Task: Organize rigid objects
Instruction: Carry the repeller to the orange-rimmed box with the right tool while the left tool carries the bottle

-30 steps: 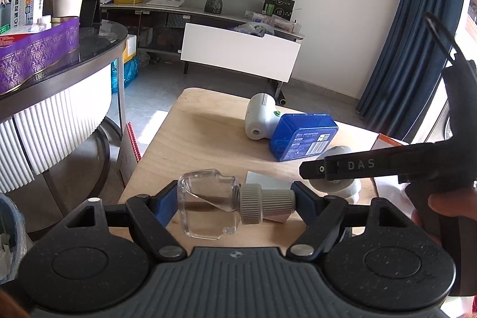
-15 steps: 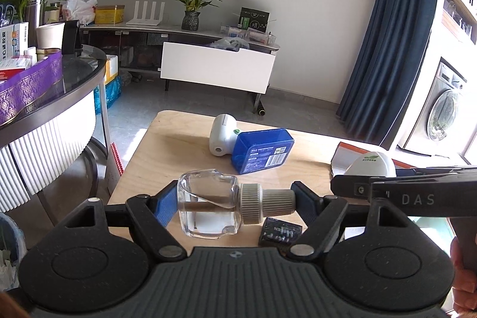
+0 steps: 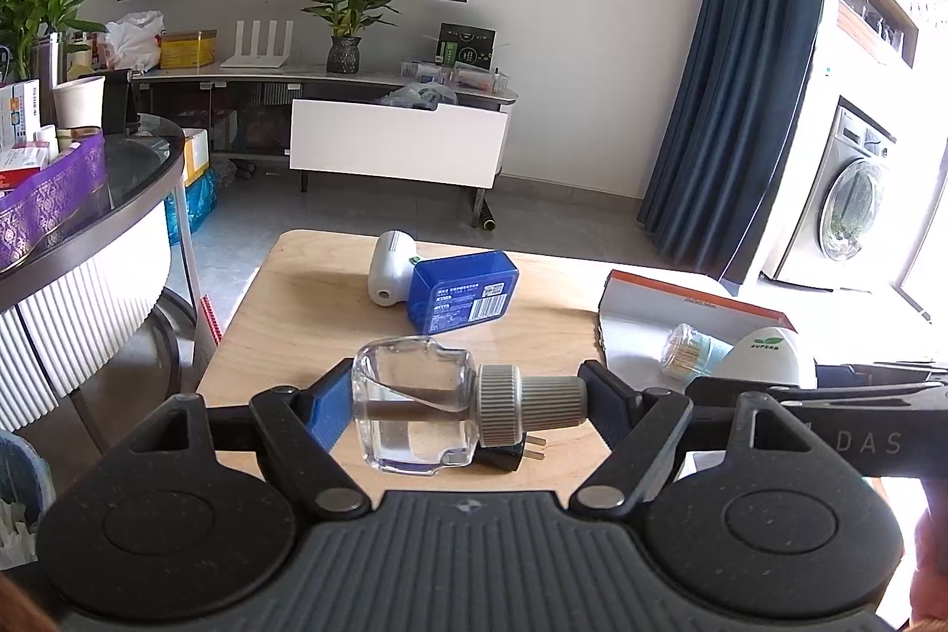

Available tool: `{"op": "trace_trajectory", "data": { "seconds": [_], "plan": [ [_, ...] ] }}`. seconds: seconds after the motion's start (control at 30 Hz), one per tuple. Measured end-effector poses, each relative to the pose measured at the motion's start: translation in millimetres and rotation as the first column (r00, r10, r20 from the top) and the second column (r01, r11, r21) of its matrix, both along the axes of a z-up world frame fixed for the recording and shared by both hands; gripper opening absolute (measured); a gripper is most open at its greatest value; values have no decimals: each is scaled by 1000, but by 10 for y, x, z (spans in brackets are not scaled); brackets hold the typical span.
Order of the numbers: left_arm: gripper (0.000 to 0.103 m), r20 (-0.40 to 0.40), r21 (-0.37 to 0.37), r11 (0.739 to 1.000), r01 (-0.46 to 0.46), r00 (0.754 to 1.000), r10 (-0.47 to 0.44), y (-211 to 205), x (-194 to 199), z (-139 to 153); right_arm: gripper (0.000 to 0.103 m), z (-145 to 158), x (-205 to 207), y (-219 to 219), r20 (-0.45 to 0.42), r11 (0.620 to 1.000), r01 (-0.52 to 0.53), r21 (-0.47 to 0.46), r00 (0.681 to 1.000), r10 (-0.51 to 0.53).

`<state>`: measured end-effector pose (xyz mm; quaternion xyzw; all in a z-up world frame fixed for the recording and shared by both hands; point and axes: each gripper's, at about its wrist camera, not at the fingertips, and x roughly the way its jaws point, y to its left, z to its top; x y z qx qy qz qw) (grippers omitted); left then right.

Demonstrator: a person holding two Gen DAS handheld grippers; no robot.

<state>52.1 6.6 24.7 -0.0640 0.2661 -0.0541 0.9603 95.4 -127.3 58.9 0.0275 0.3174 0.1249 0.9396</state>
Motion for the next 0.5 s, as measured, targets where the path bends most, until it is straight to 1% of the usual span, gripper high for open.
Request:
{"op": "trace_trajectory", "data": {
  "seconds": [0.23, 0.5],
  "plan": [
    [80, -10, 13, 1000, 24, 1000, -24, -90, -81, 3, 79, 16, -245, -80, 7, 1000, 25, 0, 1000, -25],
    [80, 0, 20, 998, 55, 998, -55, -199, -173, 17, 79, 44, -475, -190, 16, 998, 66, 6, 998, -66]
  ]
}}
